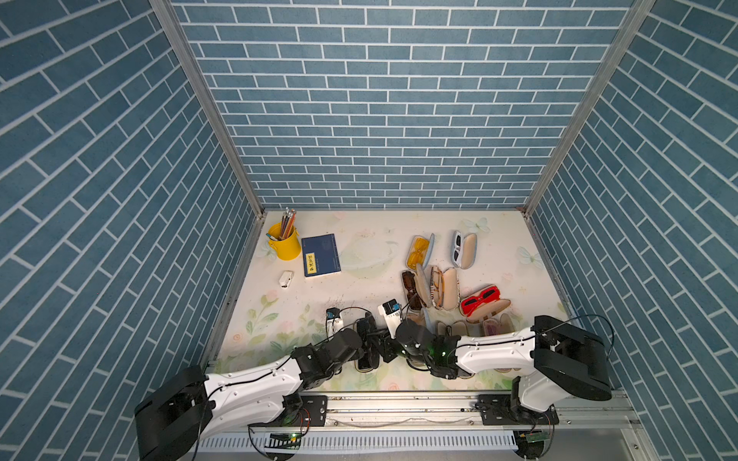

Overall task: Close the glasses case
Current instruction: Close the glasses case at the center of the board.

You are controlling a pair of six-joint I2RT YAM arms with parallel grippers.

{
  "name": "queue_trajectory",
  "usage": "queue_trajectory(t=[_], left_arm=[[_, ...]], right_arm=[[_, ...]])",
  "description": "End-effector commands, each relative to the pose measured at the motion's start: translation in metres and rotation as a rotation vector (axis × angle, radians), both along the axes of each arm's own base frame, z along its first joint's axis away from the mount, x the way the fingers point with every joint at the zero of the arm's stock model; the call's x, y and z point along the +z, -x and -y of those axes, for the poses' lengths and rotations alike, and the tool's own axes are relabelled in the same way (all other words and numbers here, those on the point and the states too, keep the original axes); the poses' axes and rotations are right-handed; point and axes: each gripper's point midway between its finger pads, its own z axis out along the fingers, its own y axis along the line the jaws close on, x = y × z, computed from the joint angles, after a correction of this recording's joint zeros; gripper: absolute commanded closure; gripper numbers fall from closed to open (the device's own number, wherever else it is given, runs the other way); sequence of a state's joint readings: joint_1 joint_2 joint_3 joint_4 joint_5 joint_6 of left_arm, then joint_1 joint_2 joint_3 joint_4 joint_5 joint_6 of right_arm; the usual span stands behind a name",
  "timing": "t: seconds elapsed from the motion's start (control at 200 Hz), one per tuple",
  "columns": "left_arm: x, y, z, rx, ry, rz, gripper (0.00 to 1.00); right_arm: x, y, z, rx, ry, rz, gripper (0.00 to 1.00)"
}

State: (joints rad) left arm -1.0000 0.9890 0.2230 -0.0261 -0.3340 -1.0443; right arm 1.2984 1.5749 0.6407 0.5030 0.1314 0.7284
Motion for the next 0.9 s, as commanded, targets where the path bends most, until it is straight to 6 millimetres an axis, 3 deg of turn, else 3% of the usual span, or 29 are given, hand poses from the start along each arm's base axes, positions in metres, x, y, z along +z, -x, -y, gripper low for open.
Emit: queue_trajectory(t=[0.0, 0.895], left_arm=[[-0.005, 0.003, 0.001, -0.007, -0.002, -0.013, 0.96], [-0.001, 0.007, 0.004, -0.018, 0.028, 0.010, 0.98]], right_arm=[[-0.019, 0.004, 0.003, 0.012, 0.070, -0.006, 0.73], [-0.029, 0.007, -0.003, 0.023, 0.085, -0.013, 0.73]])
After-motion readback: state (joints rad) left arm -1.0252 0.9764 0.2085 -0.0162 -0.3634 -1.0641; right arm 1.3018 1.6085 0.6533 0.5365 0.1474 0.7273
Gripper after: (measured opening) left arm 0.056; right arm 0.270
